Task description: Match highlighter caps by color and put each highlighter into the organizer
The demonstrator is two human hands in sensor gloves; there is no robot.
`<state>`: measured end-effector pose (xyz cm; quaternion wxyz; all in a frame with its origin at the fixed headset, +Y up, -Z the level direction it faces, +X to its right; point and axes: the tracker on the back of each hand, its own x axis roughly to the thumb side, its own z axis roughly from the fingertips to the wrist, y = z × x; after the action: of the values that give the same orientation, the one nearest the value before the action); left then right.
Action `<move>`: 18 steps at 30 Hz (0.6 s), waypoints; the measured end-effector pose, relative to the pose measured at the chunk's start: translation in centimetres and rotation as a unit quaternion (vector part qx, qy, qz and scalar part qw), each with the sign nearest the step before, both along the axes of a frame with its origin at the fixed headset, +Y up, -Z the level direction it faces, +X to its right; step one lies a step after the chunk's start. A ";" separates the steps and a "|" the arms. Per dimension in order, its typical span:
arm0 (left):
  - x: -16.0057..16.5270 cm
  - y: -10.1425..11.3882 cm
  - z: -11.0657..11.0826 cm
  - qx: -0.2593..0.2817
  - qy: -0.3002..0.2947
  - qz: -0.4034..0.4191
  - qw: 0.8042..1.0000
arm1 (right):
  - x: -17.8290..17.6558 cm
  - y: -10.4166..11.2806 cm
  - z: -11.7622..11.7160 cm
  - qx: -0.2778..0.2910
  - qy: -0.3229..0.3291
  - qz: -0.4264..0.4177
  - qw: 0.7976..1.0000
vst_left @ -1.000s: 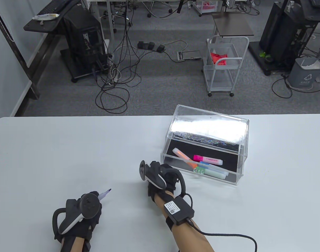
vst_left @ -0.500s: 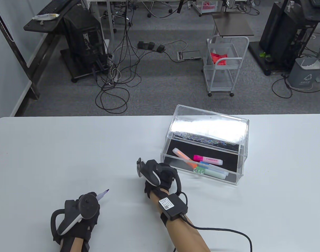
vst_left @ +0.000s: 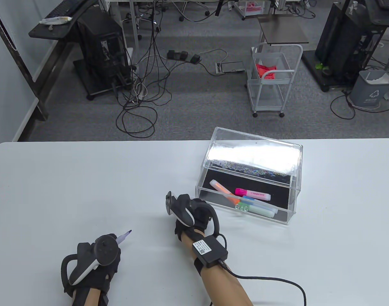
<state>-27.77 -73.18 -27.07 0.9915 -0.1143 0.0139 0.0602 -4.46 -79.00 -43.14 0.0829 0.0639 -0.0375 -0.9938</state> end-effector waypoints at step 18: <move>1.5 0.0 0.0 0.003 -0.038 0.001 0.999 | 2.3 2.1 4.5 -0.012 0.058 -0.173 0.983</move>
<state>-26.25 -73.20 -27.03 0.9916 -0.1134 -0.0239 0.0570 -2.15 -76.85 -38.59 -0.0877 -0.0023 -0.0554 -0.9946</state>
